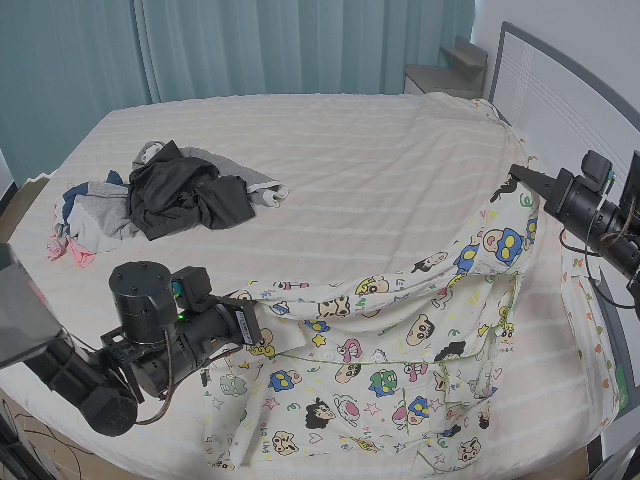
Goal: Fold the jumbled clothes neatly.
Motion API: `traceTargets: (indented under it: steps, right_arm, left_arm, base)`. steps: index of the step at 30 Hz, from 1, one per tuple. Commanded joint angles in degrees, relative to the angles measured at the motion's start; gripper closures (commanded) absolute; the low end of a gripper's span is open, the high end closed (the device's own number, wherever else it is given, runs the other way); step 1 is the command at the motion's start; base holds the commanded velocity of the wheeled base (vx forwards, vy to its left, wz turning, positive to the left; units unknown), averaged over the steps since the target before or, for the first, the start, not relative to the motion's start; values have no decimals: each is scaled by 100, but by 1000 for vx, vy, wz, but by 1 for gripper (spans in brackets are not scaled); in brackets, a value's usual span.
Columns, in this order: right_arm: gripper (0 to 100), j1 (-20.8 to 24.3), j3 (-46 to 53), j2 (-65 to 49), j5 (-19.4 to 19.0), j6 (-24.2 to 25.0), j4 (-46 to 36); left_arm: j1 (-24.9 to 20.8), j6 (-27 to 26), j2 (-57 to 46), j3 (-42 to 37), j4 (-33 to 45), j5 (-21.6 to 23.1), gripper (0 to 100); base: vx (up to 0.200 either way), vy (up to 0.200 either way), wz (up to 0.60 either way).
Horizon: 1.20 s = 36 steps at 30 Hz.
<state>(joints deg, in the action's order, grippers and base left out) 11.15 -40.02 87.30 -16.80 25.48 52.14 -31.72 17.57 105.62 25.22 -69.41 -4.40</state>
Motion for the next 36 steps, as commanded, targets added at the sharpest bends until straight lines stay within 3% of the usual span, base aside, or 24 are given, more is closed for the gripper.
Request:
traceTargets:
  steps: [1, 5, 14, 19, 23, 36]
  right_arm:
    - [100, -87, -67, 657, 10, 1, 262]
    - [100, -105, -67, 780, 19, 1, 420]
    - [100, -140, -111, 1061, 28, 1, 429]
    - [100, -149, -146, 1176, 28, 1, 446]
    - [100, -149, -225, 1369, 28, 1, 464]
    - [100, -298, -788, 2424, 195, 10, 473]
  left_arm:
    - [140, 28, 846, 185, -424, -43, 100]
    - [166, 71, 1136, 132, -1066, -404, 100]
    - [245, 71, 1514, 220, -1127, -412, 100]
    - [272, 54, 1778, 299, -1145, -421, 100]
    - [272, 28, 2024, 457, -1382, -430, 100]
    - [412, -236, 3123, 1503, -1487, -456, 100]
  base:
    - [0, 0, 0]
    - [0, 0, 0]
    - [0, 0, 0]
    - [200, 0, 0]
    - [200, 0, 0]
    - [0, 0, 0]
